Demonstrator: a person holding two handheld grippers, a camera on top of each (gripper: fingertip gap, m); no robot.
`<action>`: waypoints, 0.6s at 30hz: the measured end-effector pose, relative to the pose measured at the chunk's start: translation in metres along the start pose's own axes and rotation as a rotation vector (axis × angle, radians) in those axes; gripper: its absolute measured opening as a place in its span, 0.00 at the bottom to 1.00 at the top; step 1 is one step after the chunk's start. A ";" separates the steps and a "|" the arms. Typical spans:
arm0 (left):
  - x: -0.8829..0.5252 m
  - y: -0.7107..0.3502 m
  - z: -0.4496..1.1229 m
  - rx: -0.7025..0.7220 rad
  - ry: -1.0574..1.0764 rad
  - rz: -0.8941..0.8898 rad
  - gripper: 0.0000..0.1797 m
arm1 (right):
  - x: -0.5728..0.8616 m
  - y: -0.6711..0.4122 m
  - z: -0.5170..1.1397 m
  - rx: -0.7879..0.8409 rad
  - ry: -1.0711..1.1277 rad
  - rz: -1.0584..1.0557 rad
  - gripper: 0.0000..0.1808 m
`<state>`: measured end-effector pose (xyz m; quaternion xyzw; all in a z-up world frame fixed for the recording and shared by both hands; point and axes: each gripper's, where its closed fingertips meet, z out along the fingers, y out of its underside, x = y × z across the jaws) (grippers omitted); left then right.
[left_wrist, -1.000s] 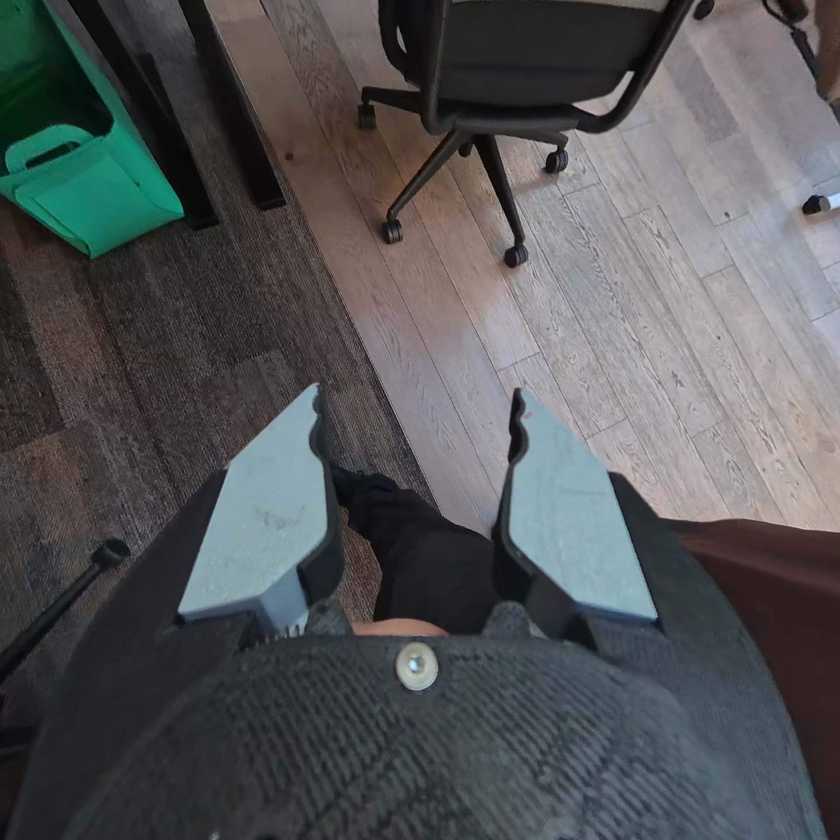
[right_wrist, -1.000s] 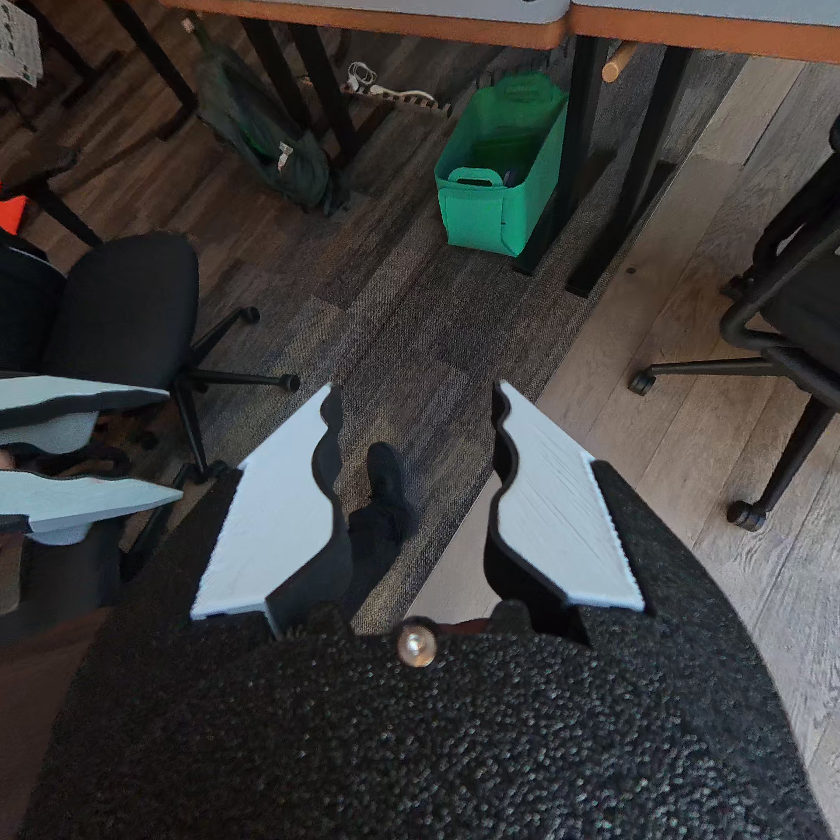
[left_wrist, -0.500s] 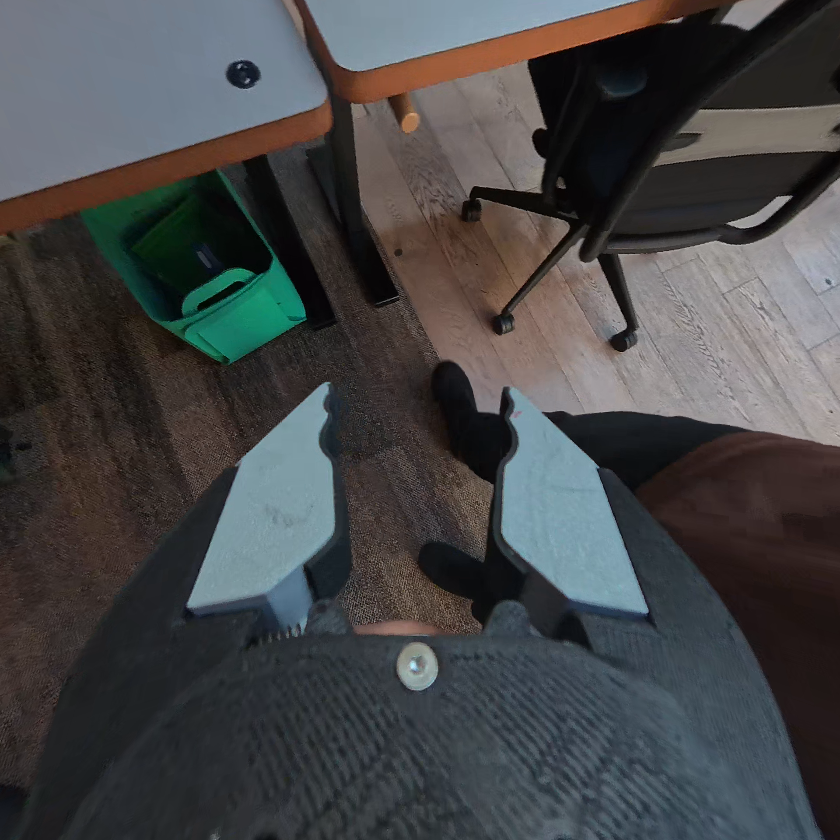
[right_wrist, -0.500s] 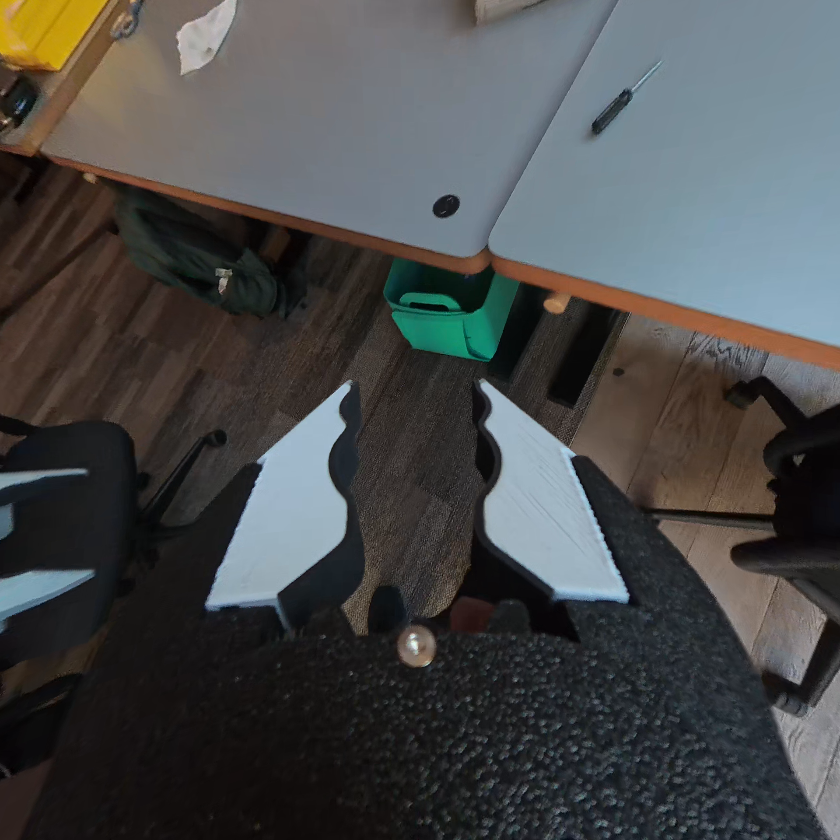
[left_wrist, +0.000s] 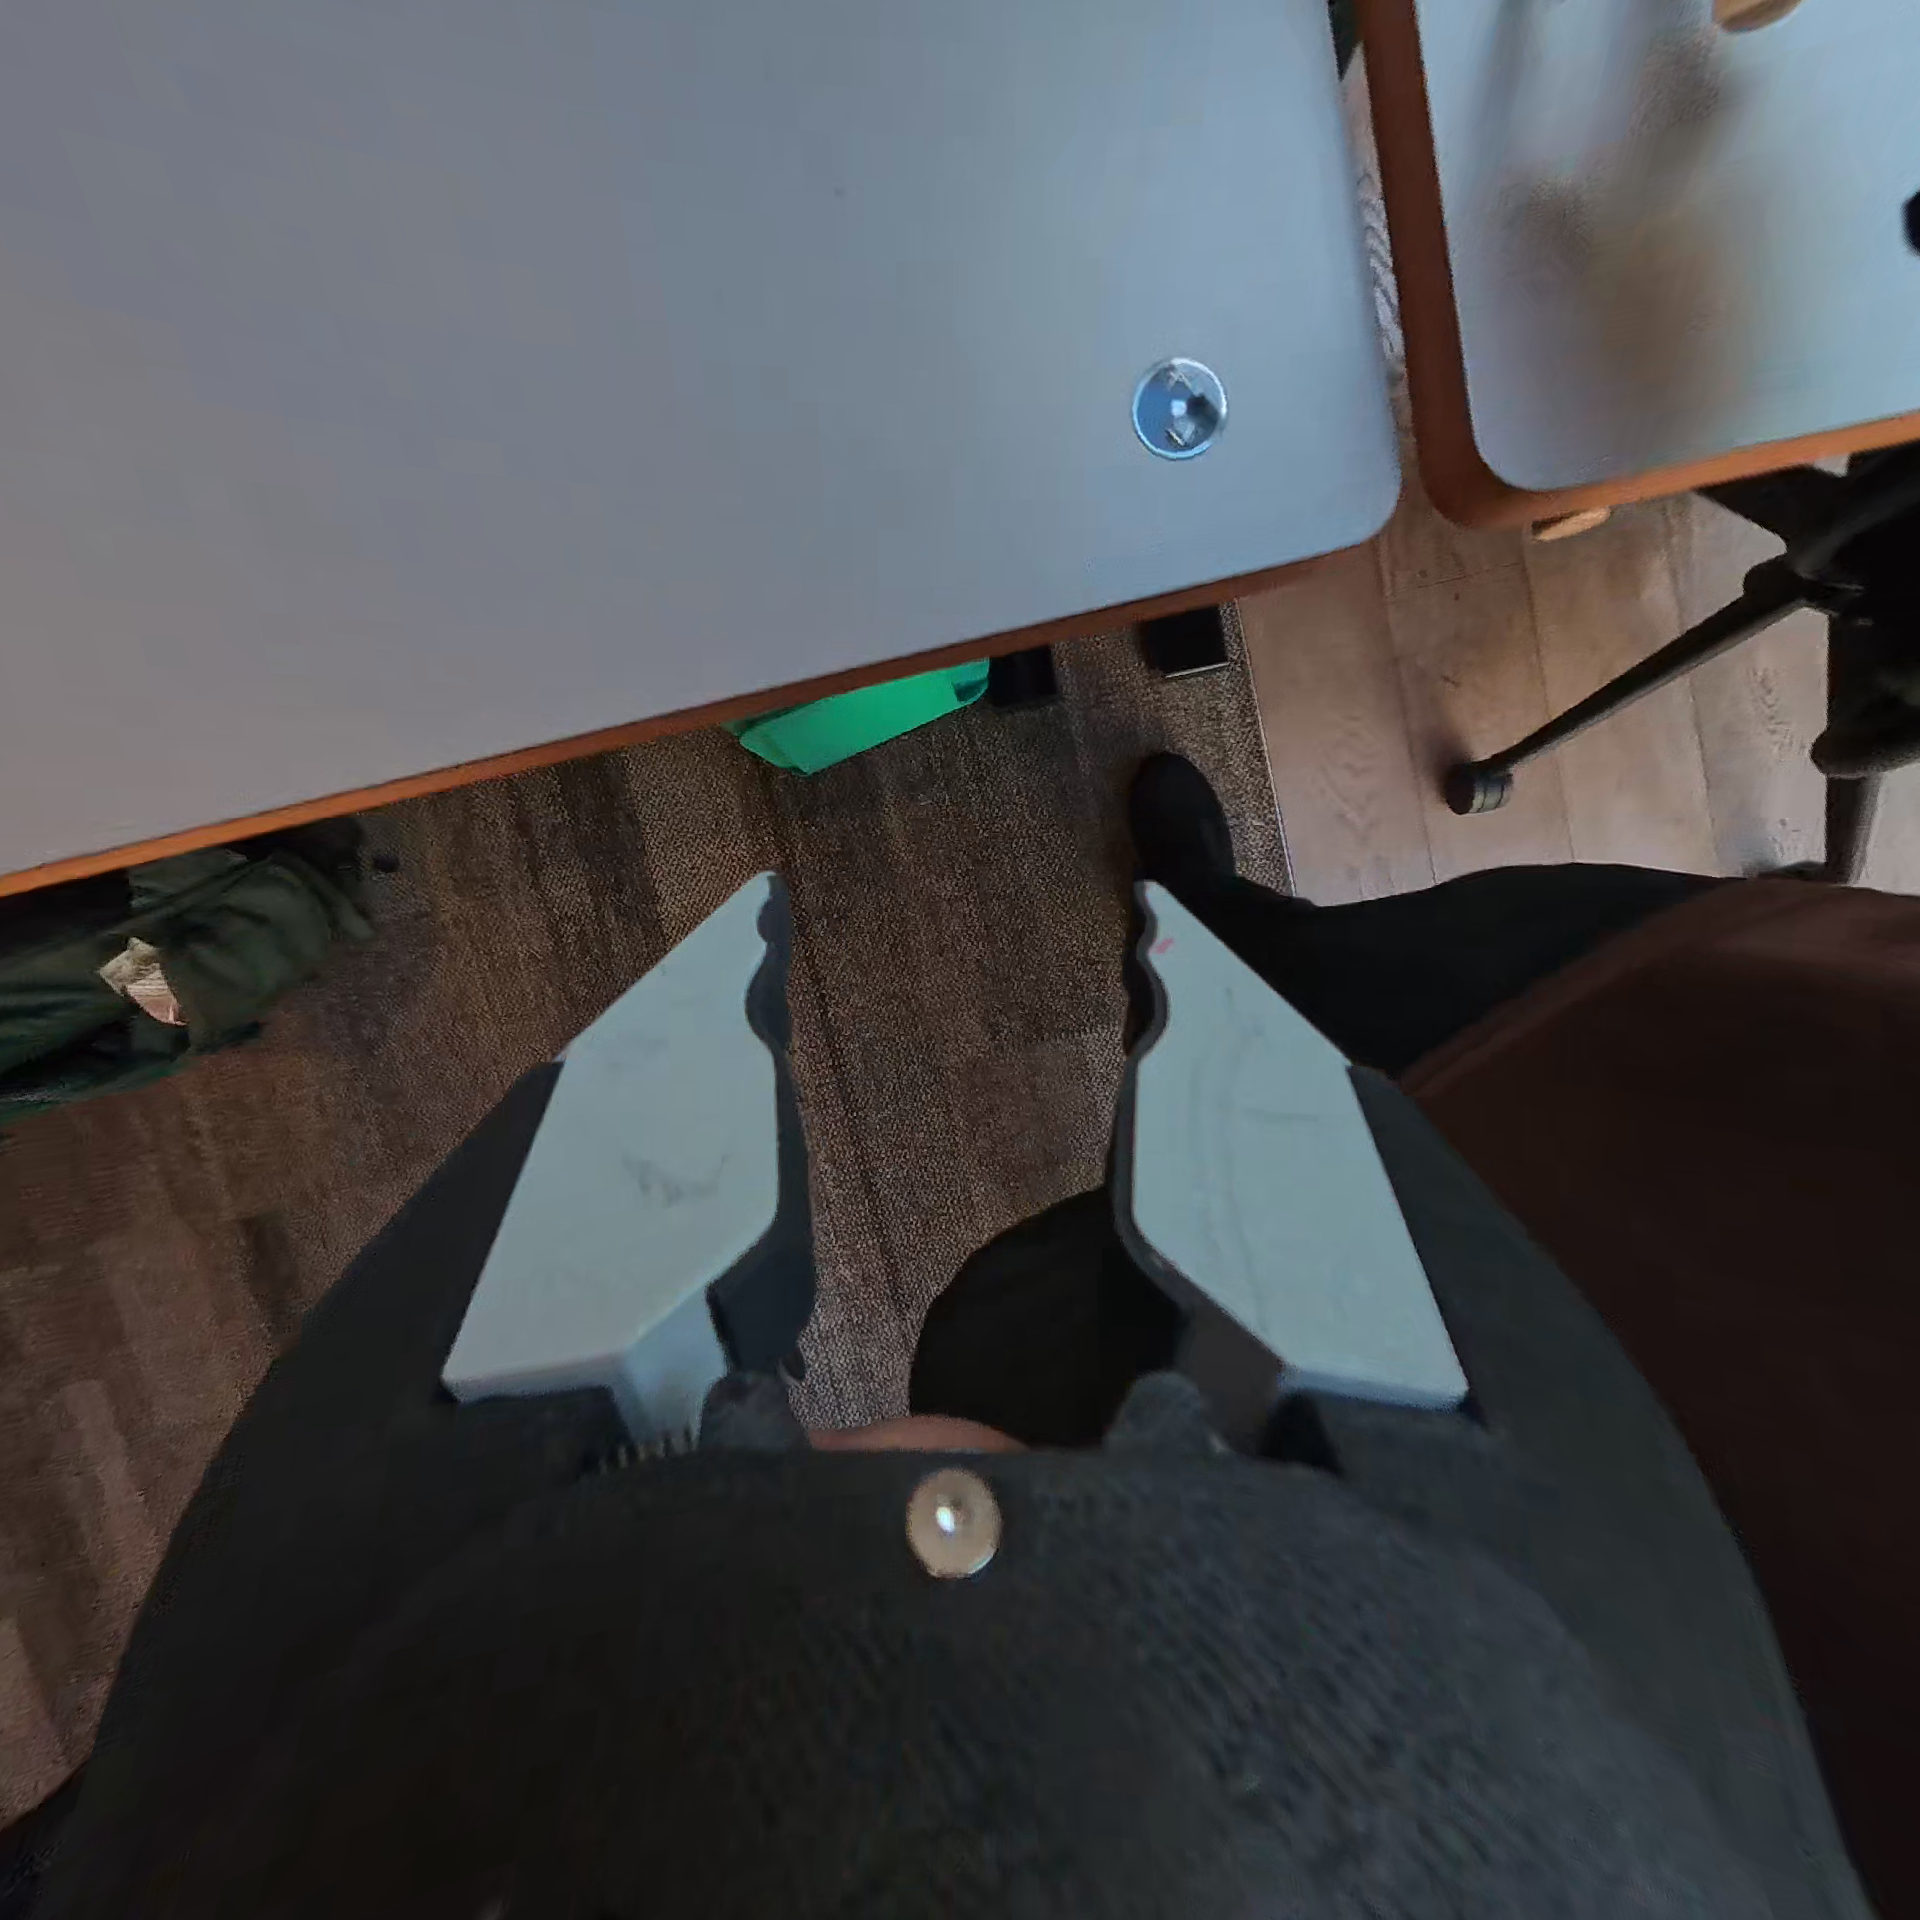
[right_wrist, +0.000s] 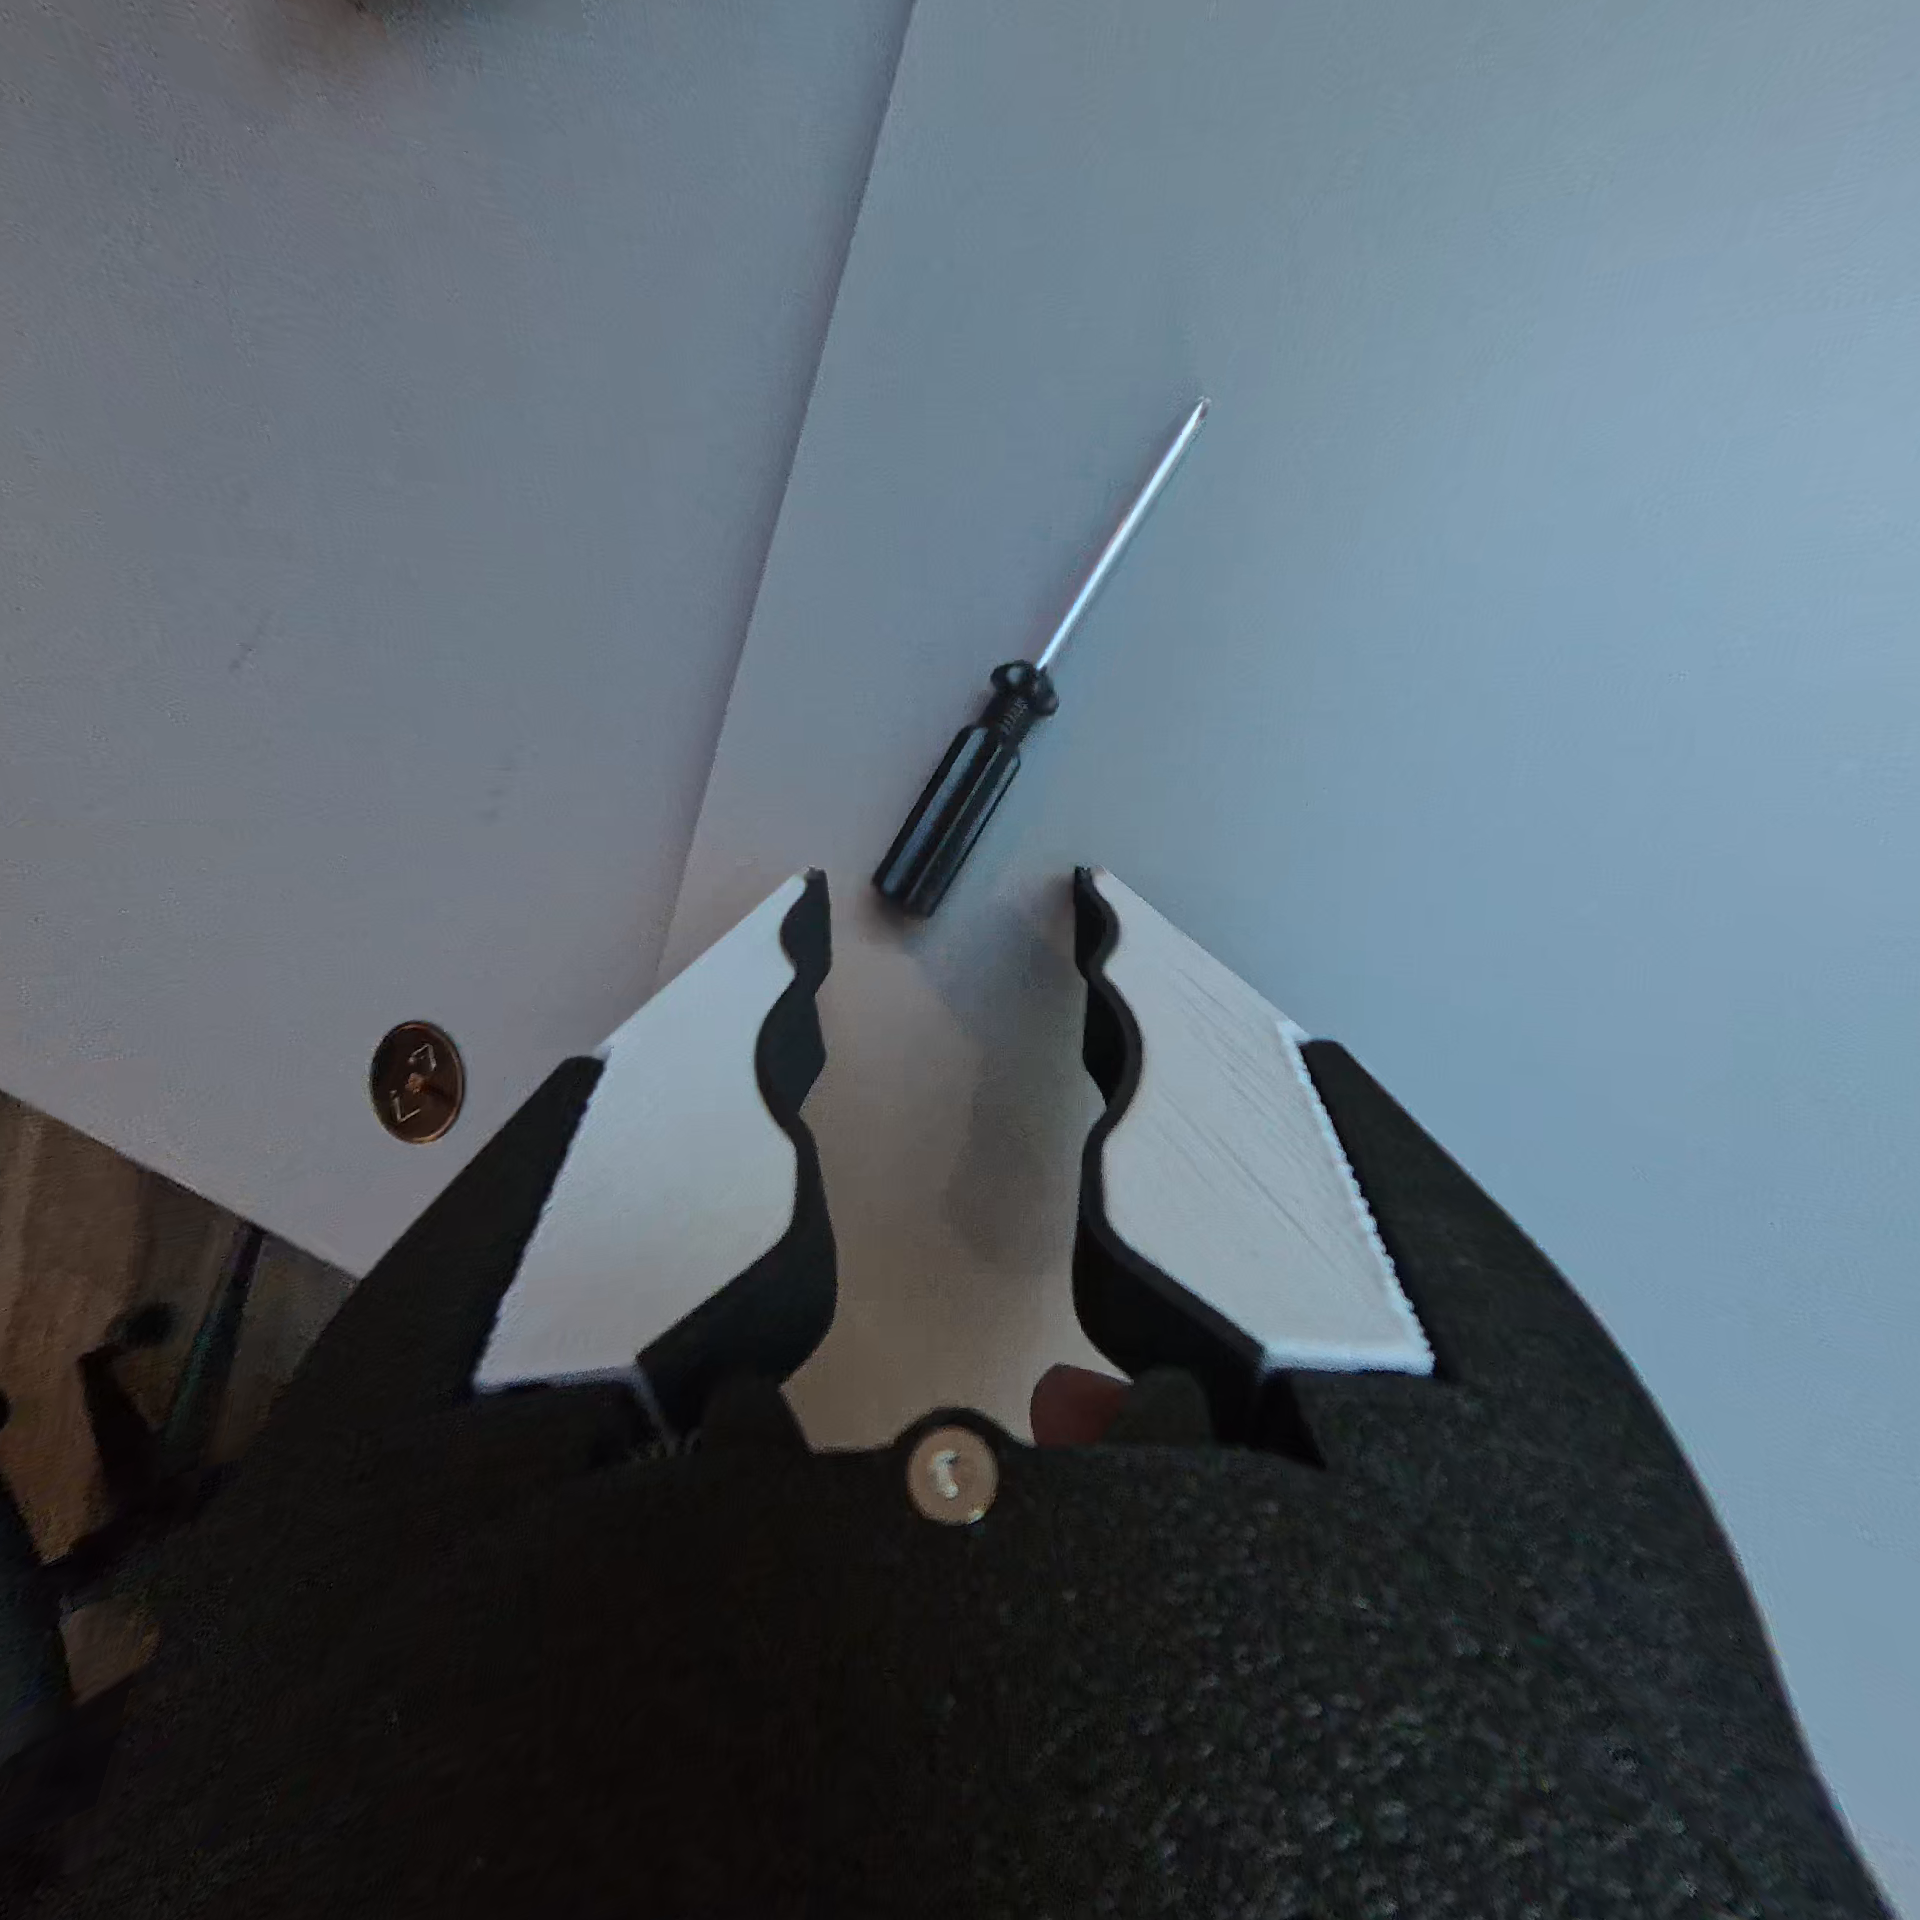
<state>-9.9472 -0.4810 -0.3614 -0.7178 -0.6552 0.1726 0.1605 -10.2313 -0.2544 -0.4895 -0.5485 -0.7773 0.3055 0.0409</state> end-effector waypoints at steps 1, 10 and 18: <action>-0.001 -0.012 0.007 -0.014 0.022 -0.021 0.35 | -0.001 -0.005 0.005 0.005 -0.006 -0.007 0.21; 0.001 -0.110 0.067 0.004 0.248 0.135 0.33 | 0.005 -0.013 0.014 -0.060 0.055 -0.175 0.08; -0.011 -0.162 0.103 0.135 0.507 0.539 0.35 | -0.027 -0.017 -0.016 -0.085 0.049 -0.217 0.06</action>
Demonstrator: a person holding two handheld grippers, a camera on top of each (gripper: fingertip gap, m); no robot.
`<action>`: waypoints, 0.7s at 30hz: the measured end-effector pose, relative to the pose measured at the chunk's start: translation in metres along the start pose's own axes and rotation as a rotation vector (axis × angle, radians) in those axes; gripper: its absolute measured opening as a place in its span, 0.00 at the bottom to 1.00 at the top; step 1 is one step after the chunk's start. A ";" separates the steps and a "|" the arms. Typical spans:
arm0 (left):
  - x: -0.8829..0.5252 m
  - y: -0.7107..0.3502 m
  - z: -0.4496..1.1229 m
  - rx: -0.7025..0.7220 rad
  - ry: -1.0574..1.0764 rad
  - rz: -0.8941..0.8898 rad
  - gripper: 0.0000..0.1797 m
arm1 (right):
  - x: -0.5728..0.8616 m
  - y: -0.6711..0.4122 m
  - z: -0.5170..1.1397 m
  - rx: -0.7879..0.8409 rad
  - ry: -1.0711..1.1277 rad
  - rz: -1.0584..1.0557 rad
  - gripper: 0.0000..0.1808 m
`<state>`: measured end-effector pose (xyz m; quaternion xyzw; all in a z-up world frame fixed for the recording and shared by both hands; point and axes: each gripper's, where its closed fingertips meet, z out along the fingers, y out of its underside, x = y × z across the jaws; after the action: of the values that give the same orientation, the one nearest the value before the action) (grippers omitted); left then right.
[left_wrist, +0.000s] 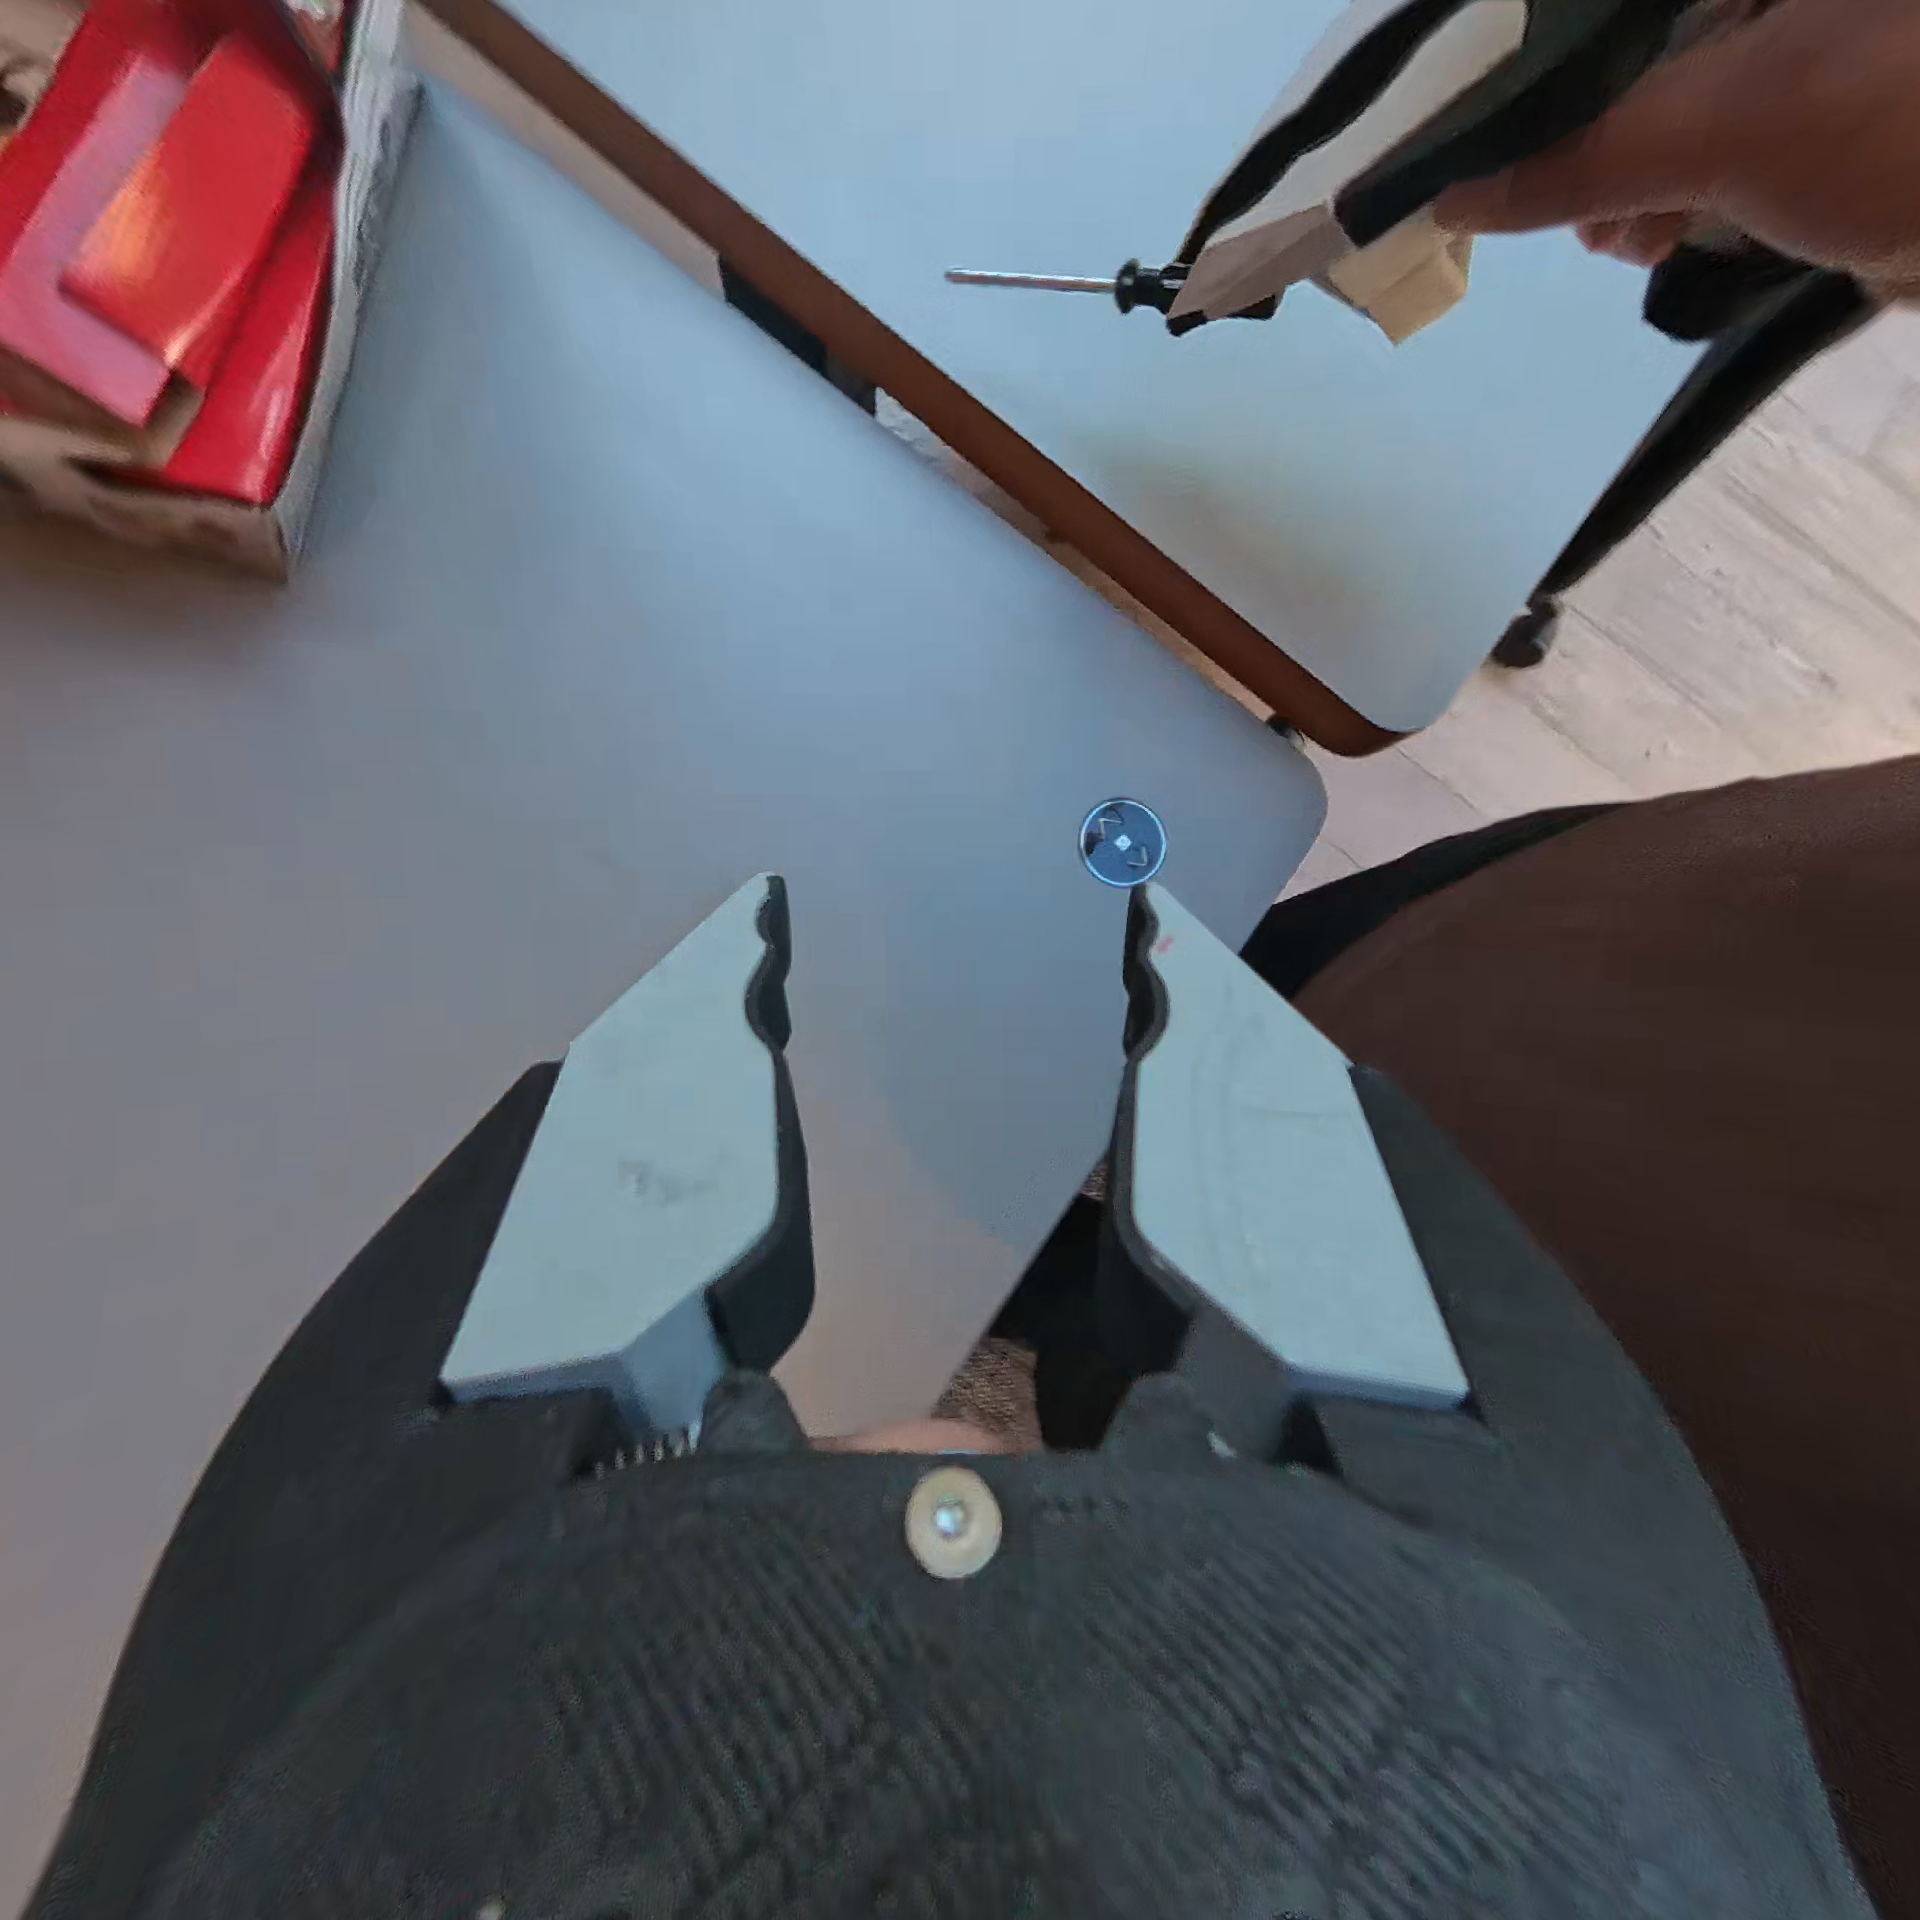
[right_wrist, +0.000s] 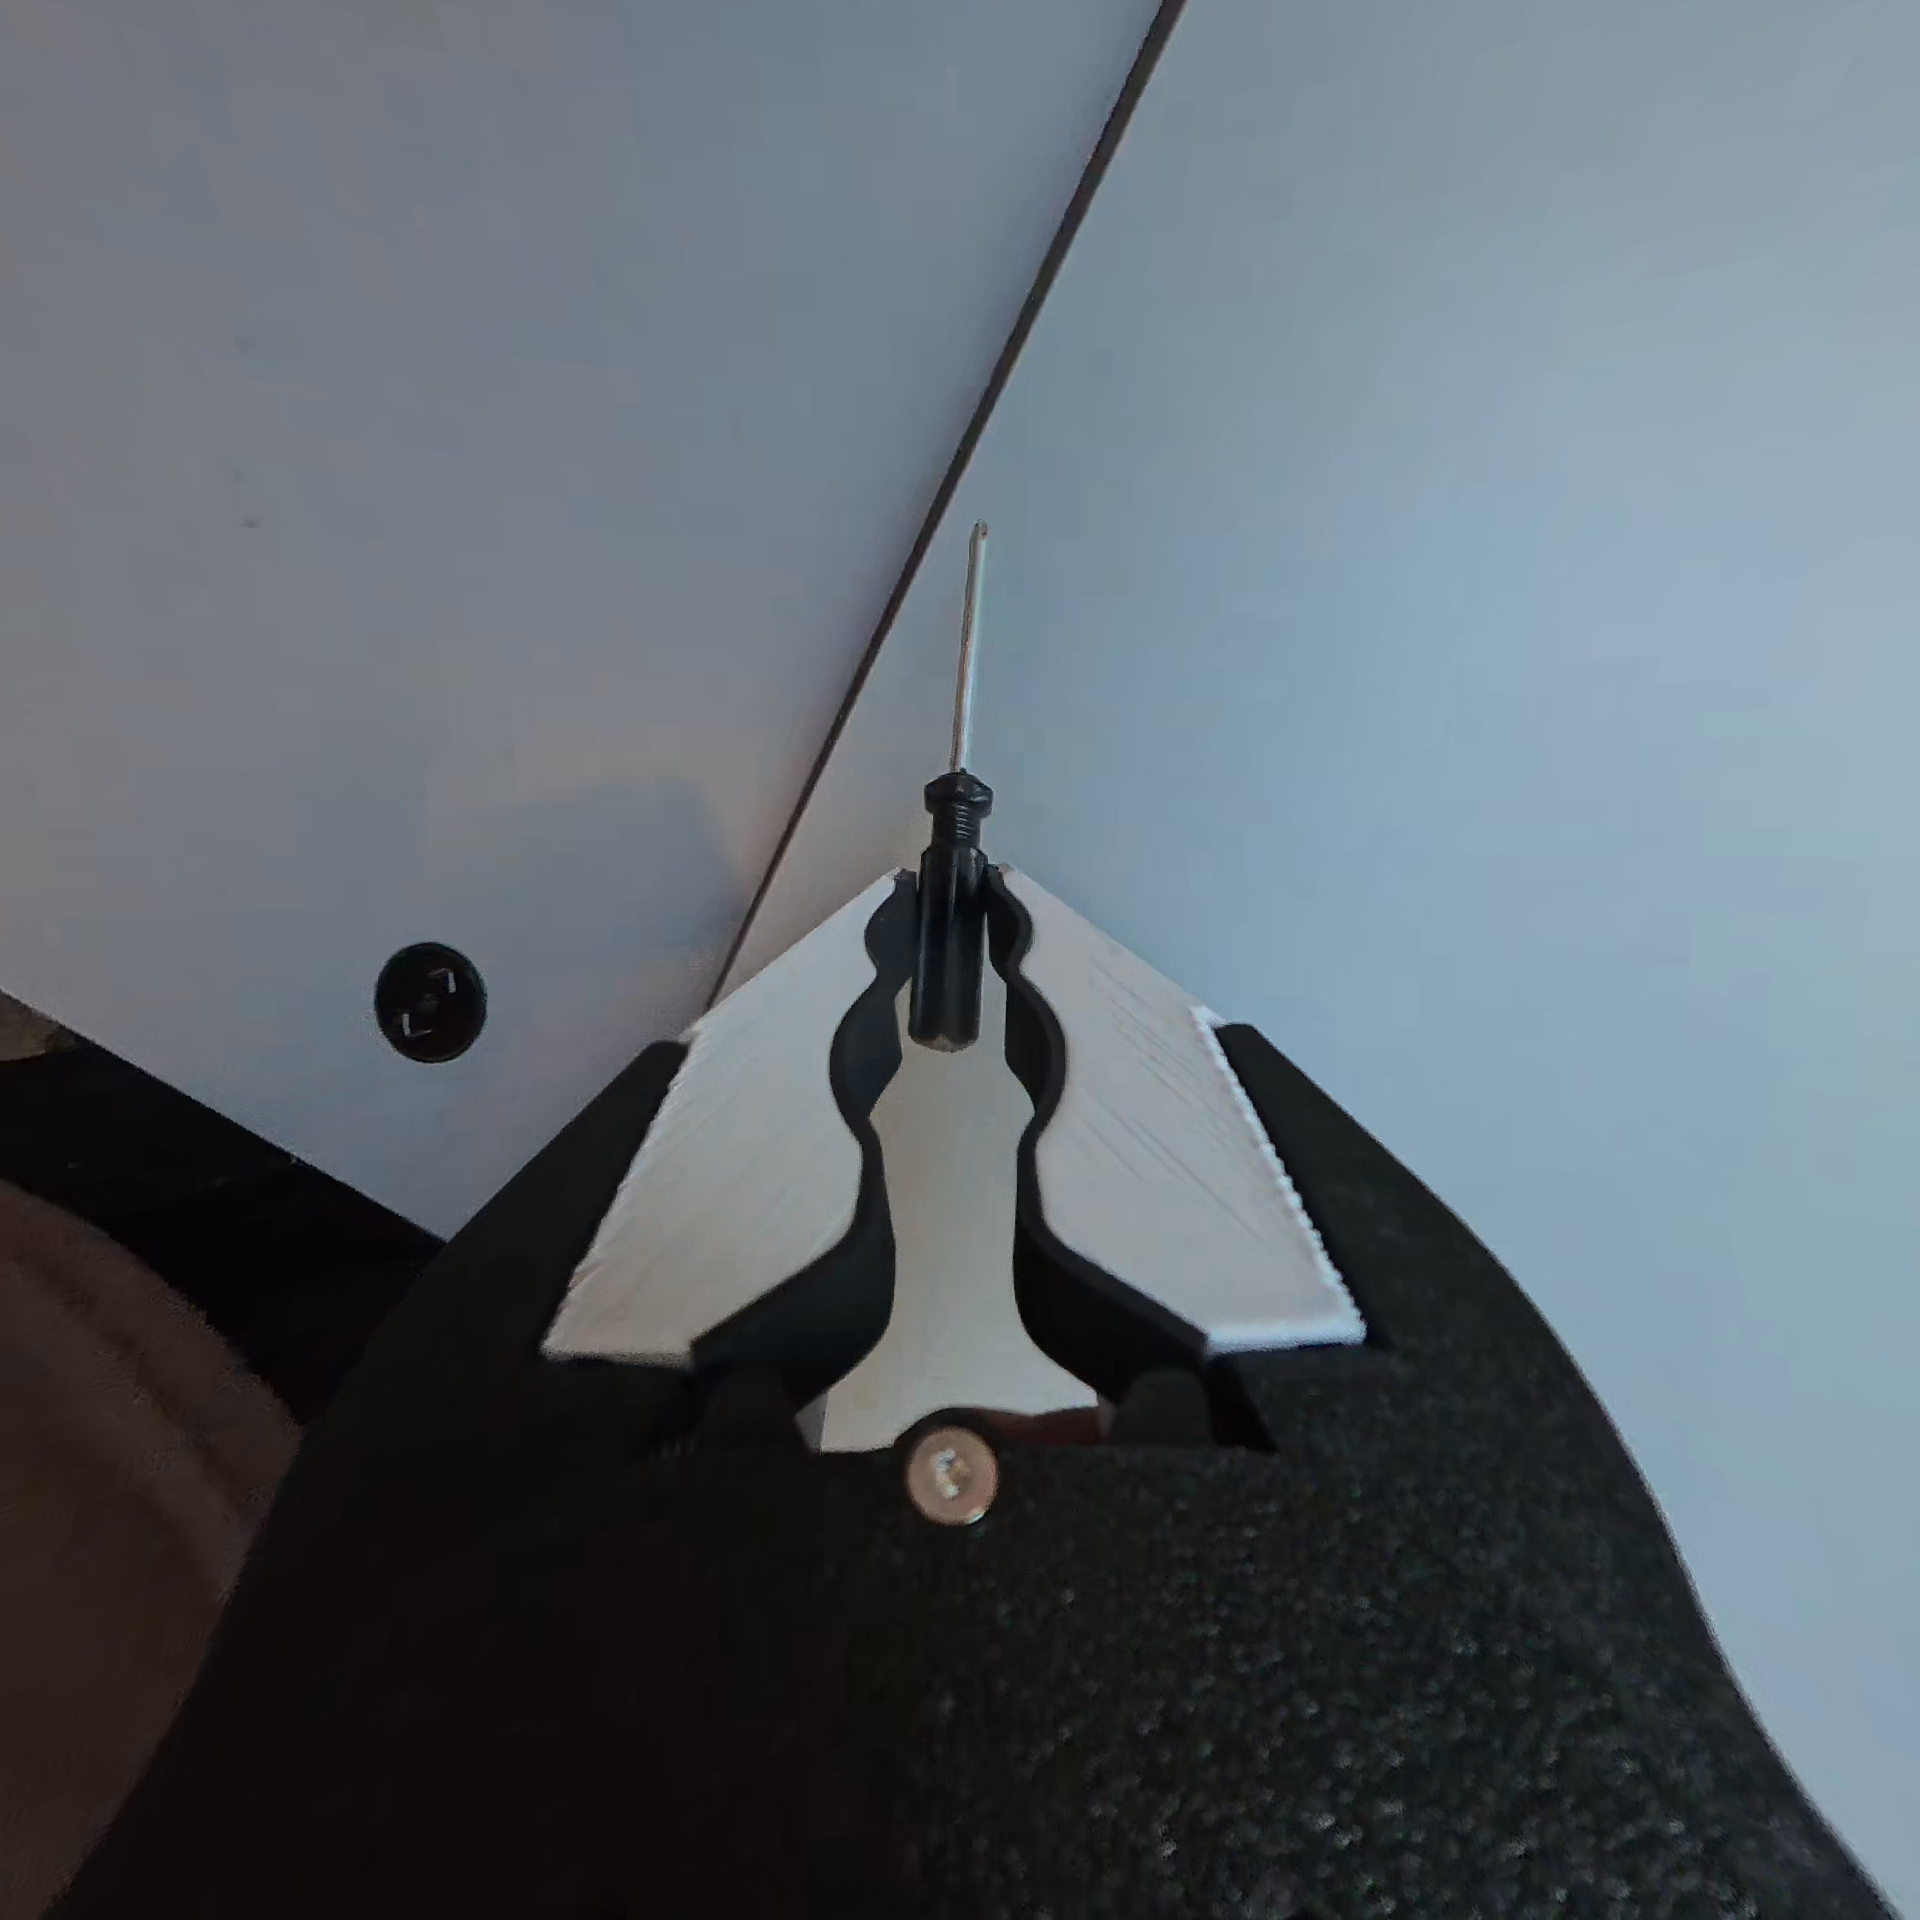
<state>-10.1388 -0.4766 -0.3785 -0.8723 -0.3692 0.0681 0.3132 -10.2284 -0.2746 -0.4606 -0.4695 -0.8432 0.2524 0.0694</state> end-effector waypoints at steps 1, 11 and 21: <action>-0.006 -0.001 0.001 0.004 0.033 0.059 0.36 | -0.007 -0.003 -0.007 0.009 0.010 0.014 0.06; -0.063 -0.060 0.006 0.158 0.030 0.602 0.37 | -0.108 -0.059 -0.072 0.101 -0.167 0.095 0.06; -0.036 -0.088 -0.016 0.287 0.006 1.130 0.27 | -0.186 -0.105 -0.114 0.101 -0.425 -0.032 0.06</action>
<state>-10.2116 -0.4622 -0.3168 -0.8829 0.1674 0.2716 0.3445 -10.1652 -0.4326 -0.2884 -0.3883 -0.8326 0.3864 -0.0823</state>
